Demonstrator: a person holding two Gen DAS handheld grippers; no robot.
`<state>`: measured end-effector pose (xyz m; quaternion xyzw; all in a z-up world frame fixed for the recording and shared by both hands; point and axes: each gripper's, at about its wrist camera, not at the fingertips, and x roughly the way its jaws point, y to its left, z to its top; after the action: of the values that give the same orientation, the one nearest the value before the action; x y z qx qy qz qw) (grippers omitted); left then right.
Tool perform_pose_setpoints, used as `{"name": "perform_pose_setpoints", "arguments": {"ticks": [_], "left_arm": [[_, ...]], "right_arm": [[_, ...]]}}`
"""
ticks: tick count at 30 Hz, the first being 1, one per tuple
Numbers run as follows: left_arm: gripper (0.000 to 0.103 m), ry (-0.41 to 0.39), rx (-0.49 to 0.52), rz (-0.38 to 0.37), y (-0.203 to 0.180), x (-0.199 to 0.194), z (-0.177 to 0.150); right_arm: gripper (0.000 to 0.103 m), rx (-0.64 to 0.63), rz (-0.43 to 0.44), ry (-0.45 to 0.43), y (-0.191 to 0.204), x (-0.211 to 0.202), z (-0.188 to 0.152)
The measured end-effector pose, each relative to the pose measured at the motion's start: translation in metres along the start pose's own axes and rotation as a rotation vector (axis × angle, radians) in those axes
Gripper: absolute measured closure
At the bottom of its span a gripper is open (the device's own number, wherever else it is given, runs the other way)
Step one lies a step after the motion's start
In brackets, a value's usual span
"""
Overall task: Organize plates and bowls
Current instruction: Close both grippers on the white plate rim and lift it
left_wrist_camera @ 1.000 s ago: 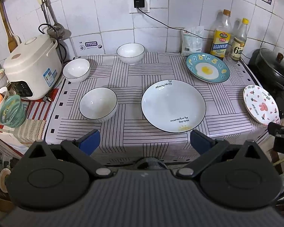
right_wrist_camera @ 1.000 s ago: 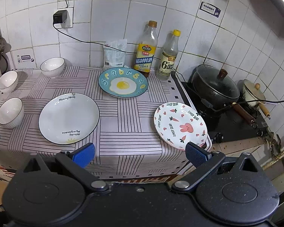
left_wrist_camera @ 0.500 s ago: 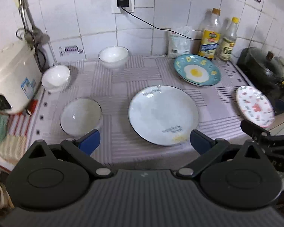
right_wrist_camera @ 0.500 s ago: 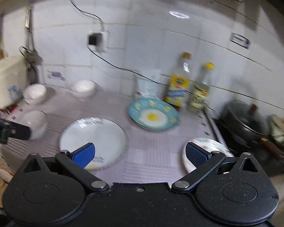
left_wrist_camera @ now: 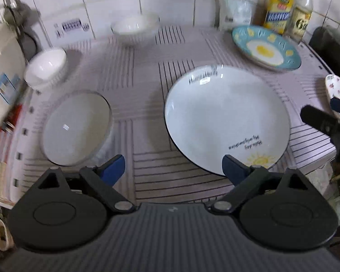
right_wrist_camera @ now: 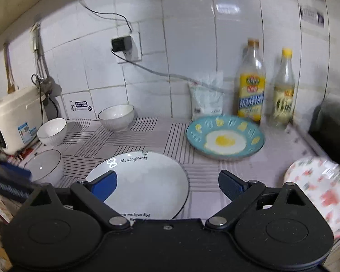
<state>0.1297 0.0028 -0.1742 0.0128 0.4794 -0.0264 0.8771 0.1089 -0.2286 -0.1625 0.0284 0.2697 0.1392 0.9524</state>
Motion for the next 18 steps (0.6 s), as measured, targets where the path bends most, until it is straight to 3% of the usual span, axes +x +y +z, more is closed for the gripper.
{"name": "perform_pose_setpoints", "arguments": {"ticks": [7,12,14,16,18], "left_arm": [[0.03,0.022,-0.029,-0.054,0.0,0.039,-0.009],[0.05,0.053,-0.078,-0.13,0.008,0.047,-0.003],[0.058,0.054,-0.084,-0.141,0.01,0.049,-0.001],[0.072,0.051,-0.107,-0.164,0.011,0.052,0.0],[0.079,0.058,-0.126,-0.186,0.012,0.054,0.002]], "right_arm": [[0.02,0.122,0.094,0.055,-0.02,0.047,-0.032],[0.045,0.155,0.063,0.074,-0.029,0.063,-0.043],[0.05,0.195,0.084,0.079,-0.036,0.066,-0.045],[0.062,0.219,0.111,0.097,-0.039,0.07,-0.049],[0.077,0.212,0.122,0.116,-0.04,0.074,-0.051]]}}
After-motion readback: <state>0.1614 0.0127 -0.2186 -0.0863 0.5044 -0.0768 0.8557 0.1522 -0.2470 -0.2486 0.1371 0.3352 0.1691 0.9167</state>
